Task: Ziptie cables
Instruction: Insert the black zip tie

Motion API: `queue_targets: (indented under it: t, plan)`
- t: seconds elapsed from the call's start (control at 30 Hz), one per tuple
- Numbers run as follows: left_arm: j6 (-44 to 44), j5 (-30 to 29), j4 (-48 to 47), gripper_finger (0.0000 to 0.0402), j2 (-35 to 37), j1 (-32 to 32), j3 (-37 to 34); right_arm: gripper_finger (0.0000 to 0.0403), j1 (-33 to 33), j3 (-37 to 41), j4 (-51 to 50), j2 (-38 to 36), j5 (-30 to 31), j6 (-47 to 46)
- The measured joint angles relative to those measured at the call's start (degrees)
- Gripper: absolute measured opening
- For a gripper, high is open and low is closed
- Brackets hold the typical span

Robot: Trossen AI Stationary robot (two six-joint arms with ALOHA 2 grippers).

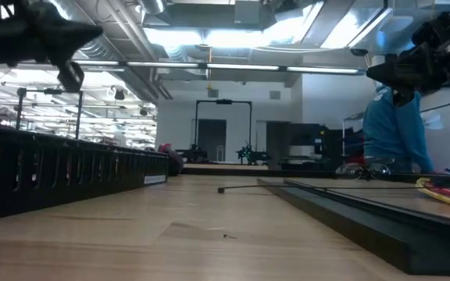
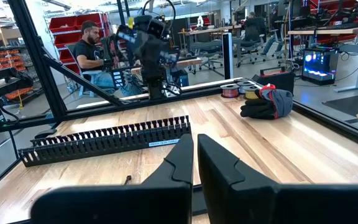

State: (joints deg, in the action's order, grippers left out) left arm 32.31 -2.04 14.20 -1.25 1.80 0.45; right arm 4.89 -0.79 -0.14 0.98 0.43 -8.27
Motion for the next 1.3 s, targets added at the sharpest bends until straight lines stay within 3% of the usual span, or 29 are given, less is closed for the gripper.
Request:
queue_targets:
  t: [0.2,0.33,0.43,0.77,1.07,1.17,1.3]
  plan:
    - [-0.33,-4.40,4.31,0.0006,-0.07,1.20,0.63,0.0017,0.01,0.00,0.00,0.01,-0.01,0.02]
    - [-7.64,-4.52,4.05,0.0002,-3.36,1.19,6.69,0.0017,0.01,0.01,0.26,0.00,0.00,-0.45]
    - [-12.43,-4.65,0.32,0.0002,-10.04,1.21,13.62,0.0017,0.00,0.06,3.45,0.01,0.02,-6.08]
    - [-17.56,-4.11,-7.64,0.0002,-42.08,-1.70,36.91,0.0017,0.00,0.03,18.86,-0.01,3.11,-29.45]
    - [-17.50,-4.06,-10.64,0.0001,-62.68,-7.22,49.58,0.0017,0.00,0.03,21.20,0.01,6.25,-33.33]
    - [-16.27,-4.07,-12.79,0.0001,-66.73,-8.46,52.60,0.0017,-0.04,-1.13,19.07,0.94,2.42,-33.80]
    - [-14.26,-4.09,-13.64,0.0001,-70.00,-9.95,53.64,0.0031,-0.04,-6.53,8.48,8.47,-3.30,-31.57]
